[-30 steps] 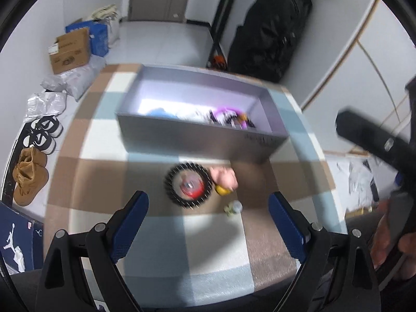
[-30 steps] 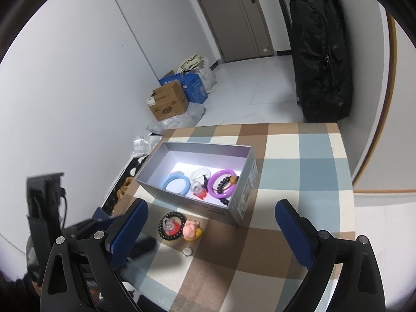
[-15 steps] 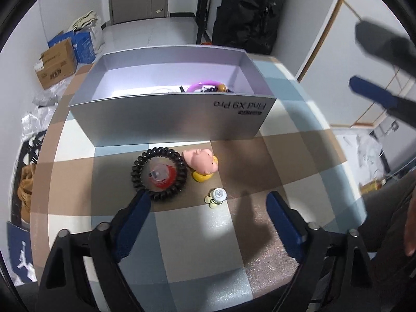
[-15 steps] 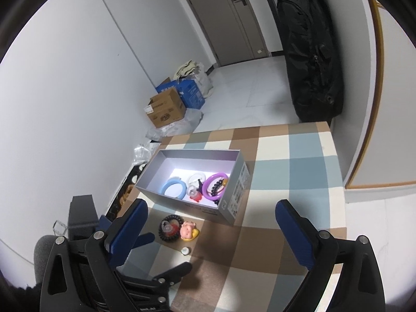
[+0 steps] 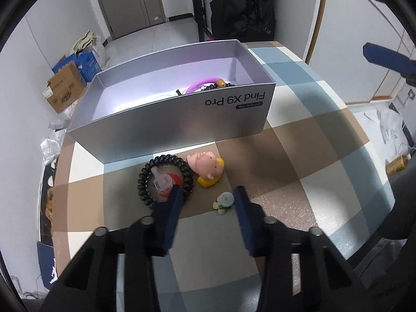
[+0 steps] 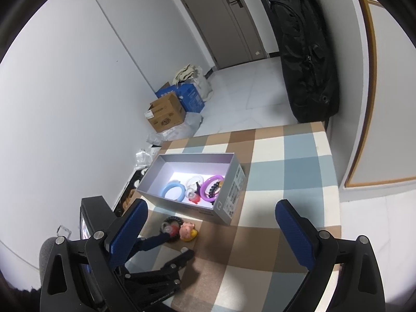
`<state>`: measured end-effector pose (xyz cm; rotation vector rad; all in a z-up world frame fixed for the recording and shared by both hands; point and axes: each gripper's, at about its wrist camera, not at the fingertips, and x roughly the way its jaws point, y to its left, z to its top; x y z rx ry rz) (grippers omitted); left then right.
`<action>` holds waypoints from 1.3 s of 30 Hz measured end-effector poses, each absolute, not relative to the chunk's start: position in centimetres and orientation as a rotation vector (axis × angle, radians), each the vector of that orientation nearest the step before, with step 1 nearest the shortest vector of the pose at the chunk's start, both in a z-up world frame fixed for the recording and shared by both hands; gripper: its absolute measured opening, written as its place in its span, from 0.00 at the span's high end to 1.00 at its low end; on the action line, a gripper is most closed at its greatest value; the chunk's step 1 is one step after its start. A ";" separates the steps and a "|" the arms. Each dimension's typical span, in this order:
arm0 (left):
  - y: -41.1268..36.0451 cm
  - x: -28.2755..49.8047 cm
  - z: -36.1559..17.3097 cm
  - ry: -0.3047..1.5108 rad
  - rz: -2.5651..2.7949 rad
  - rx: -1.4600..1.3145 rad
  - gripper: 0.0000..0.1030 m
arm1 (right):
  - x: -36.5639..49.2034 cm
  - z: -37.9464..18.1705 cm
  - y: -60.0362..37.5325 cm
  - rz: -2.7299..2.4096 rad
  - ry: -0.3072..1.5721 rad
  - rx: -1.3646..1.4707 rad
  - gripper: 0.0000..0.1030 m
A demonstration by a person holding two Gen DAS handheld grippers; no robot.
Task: Organize jewelry
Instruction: 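Grasp the small white figurine charm with the left gripper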
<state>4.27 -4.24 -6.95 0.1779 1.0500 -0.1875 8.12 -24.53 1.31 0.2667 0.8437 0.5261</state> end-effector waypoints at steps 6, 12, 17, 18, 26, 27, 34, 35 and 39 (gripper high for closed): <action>-3.7 4.8 -6.9 1.069 -0.228 0.113 0.93 | 8.0 1.4 -24.4 0.531 0.842 0.267 0.04; -2.7 5.1 -6.5 1.090 -0.278 0.000 0.94 | 8.1 1.2 -24.5 0.526 0.849 0.265 0.04; -1.3 5.3 -5.6 1.083 -0.293 -0.105 0.94 | 8.3 0.9 -24.5 0.519 0.859 0.271 0.04; -1.1 5.4 -5.5 1.081 -0.296 -0.123 0.94 | 8.3 0.8 -24.4 0.519 0.861 0.270 0.04; 2.2 5.1 -1.5 0.936 -0.272 -0.274 0.94 | 8.5 -0.5 -23.0 0.528 0.908 0.245 0.04; 2.6 5.1 -1.3 0.924 -0.266 -0.286 0.94 | 8.5 -0.8 -22.6 0.532 0.917 0.234 0.04; 6.2 5.9 -0.4 0.866 -0.185 -0.446 0.94 | 8.0 -2.4 -19.7 0.629 0.975 0.163 0.05; 6.6 6.1 -0.5 0.864 -0.185 -0.459 0.94 | 7.9 -2.6 -19.3 0.639 0.980 0.154 0.07; 7.6 6.5 -0.5 0.855 -0.176 -0.488 0.94 | 7.9 -3.9 -17.4 0.676 1.024 0.114 0.20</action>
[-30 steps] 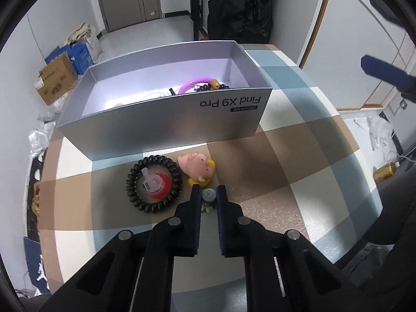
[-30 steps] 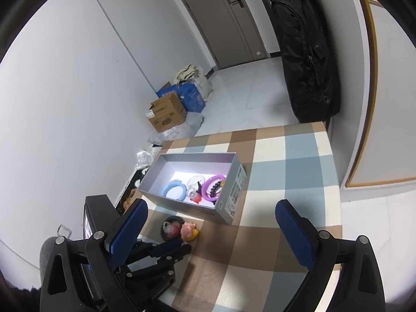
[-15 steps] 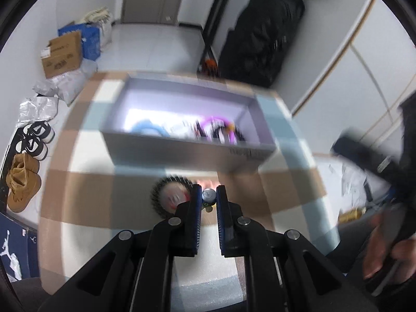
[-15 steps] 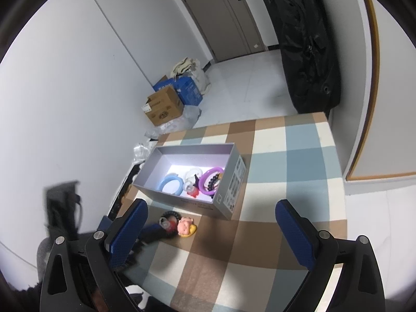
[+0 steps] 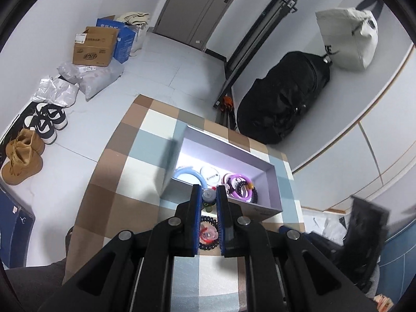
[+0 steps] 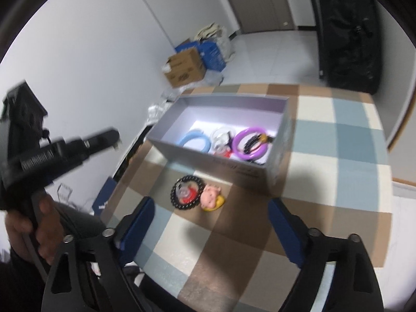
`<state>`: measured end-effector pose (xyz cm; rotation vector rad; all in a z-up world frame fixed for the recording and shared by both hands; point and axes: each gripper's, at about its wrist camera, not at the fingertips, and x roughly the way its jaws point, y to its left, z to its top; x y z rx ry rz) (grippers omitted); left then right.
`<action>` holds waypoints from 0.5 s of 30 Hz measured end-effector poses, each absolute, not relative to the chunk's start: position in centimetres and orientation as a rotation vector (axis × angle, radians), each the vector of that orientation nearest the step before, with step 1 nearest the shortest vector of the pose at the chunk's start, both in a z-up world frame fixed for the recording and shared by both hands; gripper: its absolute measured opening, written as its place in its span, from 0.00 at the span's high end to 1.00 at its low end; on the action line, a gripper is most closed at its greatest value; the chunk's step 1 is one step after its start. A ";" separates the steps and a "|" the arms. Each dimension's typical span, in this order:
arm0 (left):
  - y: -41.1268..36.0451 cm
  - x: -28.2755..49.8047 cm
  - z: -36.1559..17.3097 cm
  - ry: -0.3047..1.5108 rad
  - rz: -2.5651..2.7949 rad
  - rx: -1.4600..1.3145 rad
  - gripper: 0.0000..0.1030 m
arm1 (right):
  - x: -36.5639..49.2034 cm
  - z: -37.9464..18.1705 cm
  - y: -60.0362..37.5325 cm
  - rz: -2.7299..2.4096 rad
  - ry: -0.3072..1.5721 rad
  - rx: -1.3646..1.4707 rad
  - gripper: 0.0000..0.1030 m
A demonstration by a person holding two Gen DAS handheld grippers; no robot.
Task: Organize jewelry
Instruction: 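Grasp the small white figurine charm with the left gripper, then grasp the pink pig figurine with the right gripper while the left gripper holds the white charm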
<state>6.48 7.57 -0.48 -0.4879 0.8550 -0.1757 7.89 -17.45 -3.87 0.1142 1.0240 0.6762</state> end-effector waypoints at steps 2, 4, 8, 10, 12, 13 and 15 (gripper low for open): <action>8.0 6.4 -0.5 0.856 -0.170 -0.502 0.94 | 8.1 -4.6 -16.6 0.687 1.050 0.097 0.25; 8.4 6.6 -0.6 0.855 -0.158 -0.521 0.94 | 8.3 -5.3 -15.9 0.706 1.074 0.084 0.31; 9.2 6.6 -0.6 0.853 -0.155 -0.537 0.94 | 8.8 -6.3 -14.6 0.708 1.101 0.056 0.40; 9.3 6.7 -0.6 0.854 -0.155 -0.534 0.94 | 9.0 -6.6 -14.2 0.701 1.107 0.039 0.43; 9.3 6.8 -0.7 0.861 -0.159 -0.531 0.94 | 9.2 -6.9 -13.7 0.694 1.110 0.026 0.48; 9.4 6.7 -0.8 0.862 -0.158 -0.532 0.94 | 9.3 -7.0 -13.5 0.693 1.112 0.020 0.48; 9.5 6.7 -0.9 0.867 -0.161 -0.541 0.94 | 9.5 -7.1 -13.2 0.692 1.114 0.002 0.49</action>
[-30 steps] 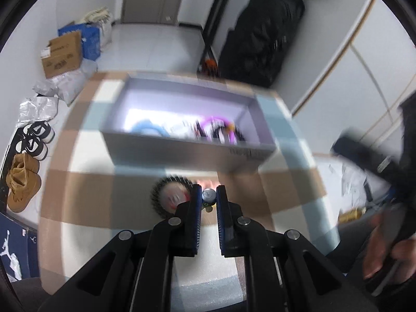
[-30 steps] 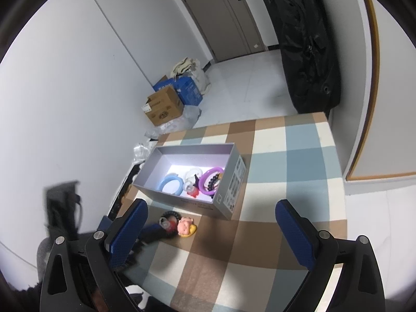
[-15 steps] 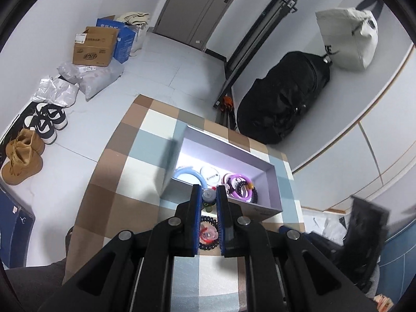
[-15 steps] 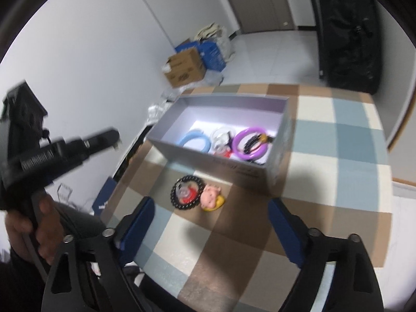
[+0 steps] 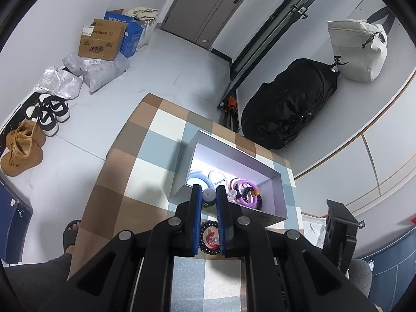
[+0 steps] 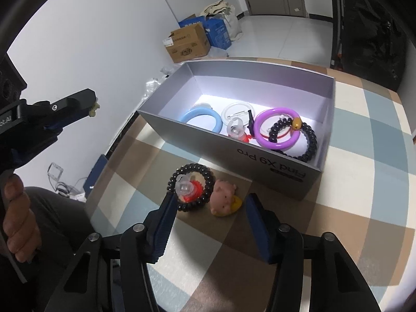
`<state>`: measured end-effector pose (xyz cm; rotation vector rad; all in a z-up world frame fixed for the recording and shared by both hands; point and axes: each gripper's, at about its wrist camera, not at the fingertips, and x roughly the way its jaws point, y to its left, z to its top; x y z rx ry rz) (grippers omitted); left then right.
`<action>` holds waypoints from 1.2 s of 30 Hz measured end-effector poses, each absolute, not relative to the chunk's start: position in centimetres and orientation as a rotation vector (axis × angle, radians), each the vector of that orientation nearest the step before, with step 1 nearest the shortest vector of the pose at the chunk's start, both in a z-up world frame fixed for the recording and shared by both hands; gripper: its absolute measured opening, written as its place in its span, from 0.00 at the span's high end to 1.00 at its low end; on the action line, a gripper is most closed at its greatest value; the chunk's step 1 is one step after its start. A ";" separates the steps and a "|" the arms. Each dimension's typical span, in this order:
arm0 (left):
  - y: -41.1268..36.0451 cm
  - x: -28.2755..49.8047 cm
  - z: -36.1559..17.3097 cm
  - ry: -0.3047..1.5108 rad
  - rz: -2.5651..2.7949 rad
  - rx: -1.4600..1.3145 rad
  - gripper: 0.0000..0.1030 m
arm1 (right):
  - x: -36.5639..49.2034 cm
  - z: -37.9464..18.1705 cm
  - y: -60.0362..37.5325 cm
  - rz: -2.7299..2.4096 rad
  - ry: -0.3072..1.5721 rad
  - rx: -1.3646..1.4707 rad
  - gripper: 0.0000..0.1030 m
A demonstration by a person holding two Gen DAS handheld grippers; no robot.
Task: Organize jewelry
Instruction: 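Grasp the pink pig figurine with the right gripper while the left gripper holds the white charm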
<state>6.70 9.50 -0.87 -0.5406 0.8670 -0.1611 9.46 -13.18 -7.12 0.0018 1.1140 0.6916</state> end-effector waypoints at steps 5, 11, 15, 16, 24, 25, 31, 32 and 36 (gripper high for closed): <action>9.6 6.6 -0.7 0.860 -0.150 -0.548 0.94 | 9.8 -7.6 -12.5 0.676 1.117 -0.035 0.61; 9.3 6.6 -0.7 0.863 -0.157 -0.539 0.94 | 10.2 -7.8 -13.0 0.645 1.120 -0.037 0.81; 9.2 6.7 -0.7 0.865 -0.153 -0.533 0.94 | 10.1 -7.9 -13.1 0.648 1.117 -0.044 0.81; 9.2 6.7 -0.7 0.865 -0.152 -0.533 0.94 | 10.1 -7.9 -13.1 0.646 1.117 -0.043 0.81; 9.2 6.5 -0.6 0.853 -0.141 -0.533 0.94 | 9.6 -6.6 -13.4 0.650 1.066 -0.016 0.81; 9.2 6.5 -0.6 0.853 -0.141 -0.530 0.94 | 9.4 -6.3 -13.5 0.655 1.056 -0.009 0.81; 8.9 6.5 -0.5 0.837 -0.137 -0.518 0.94 | 8.6 -3.8 -13.8 0.679 0.961 0.018 0.81; 8.9 6.5 -0.3 0.829 -0.144 -0.512 0.94 | 8.4 -3.3 -13.8 0.687 0.938 0.024 0.81; 8.7 7.1 0.1 0.814 -0.151 -0.502 0.94 | 8.1 -1.7 -13.6 0.722 0.876 0.046 0.81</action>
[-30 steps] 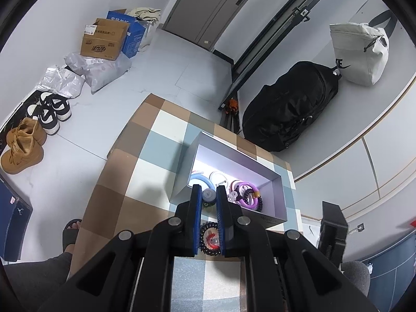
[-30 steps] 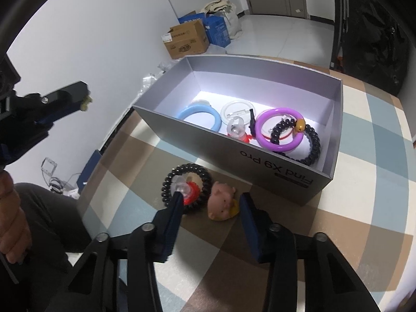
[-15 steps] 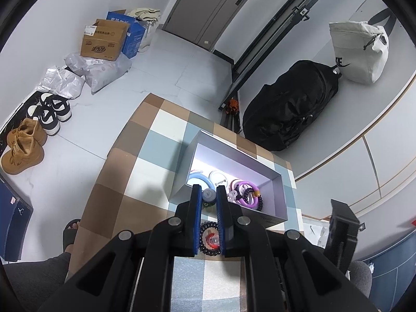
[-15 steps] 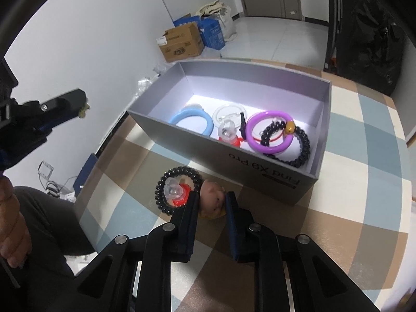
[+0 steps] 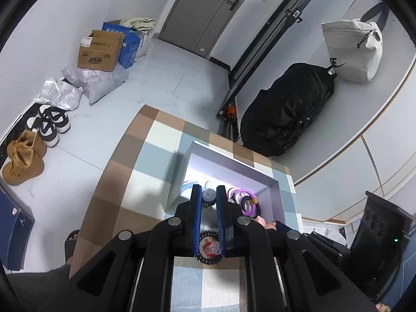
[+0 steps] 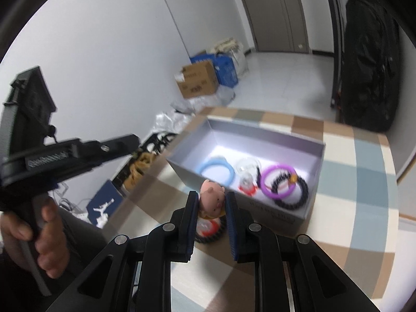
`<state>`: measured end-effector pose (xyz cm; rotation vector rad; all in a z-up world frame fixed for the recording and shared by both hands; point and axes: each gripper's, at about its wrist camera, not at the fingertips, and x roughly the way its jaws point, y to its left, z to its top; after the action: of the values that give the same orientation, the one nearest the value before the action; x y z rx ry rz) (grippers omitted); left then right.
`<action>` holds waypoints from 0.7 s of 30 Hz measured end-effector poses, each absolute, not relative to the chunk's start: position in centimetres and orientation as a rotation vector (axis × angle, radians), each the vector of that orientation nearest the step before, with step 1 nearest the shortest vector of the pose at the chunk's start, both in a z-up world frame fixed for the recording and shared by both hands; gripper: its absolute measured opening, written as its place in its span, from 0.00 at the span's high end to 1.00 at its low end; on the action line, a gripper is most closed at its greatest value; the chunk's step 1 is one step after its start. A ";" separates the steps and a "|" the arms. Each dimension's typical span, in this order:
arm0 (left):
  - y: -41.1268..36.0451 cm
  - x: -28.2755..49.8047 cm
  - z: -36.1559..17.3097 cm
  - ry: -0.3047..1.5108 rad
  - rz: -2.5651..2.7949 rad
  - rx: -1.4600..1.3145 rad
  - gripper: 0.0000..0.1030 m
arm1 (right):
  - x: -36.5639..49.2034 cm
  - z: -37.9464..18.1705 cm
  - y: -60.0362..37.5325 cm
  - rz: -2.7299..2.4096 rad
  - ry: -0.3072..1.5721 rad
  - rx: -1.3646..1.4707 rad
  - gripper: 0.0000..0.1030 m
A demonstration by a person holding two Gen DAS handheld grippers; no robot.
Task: Organize jewelry
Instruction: 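Grasp the pink pig figurine with the right gripper while the left gripper holds the white charm, then carry the white charm and pink pig into the box and open both grippers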
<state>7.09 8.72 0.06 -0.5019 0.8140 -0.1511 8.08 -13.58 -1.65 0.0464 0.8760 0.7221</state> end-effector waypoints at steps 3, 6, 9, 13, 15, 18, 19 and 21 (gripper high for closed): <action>8.6 7.6 0.1 0.809 -0.156 -0.509 0.94 | 8.0 -0.7 -13.4 0.740 0.839 0.068 0.81; 8.0 8.0 0.2 0.810 -0.172 -0.496 0.94 | 8.1 0.6 -13.8 0.753 0.787 0.093 0.81; 7.1 8.3 0.2 0.809 -0.186 -0.469 0.94 | 8.3 1.3 -14.1 0.763 0.751 0.109 0.81; 6.1 9.0 0.2 0.826 -0.204 -0.444 0.94 | 9.4 1.3 -14.4 0.753 0.764 0.146 0.81; 5.8 9.6 0.3 0.829 -0.210 -0.439 0.94 | 10.1 1.2 -14.5 0.750 0.772 0.158 0.81; 5.4 10.3 0.2 0.834 -0.210 -0.431 0.94 | 10.6 1.3 -14.8 0.746 0.774 0.173 0.81; 5.3 10.6 0.2 0.839 -0.209 -0.433 0.94 | 11.0 1.3 -14.9 0.741 0.776 0.175 0.81; 5.2 11.3 -0.3 0.861 -0.211 -0.448 0.94 | 11.5 1.1 -15.2 0.733 0.786 0.185 0.81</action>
<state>11.33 5.20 -0.26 -0.4484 0.8607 -0.2107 11.54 -15.20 1.14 0.1848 0.7856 0.7332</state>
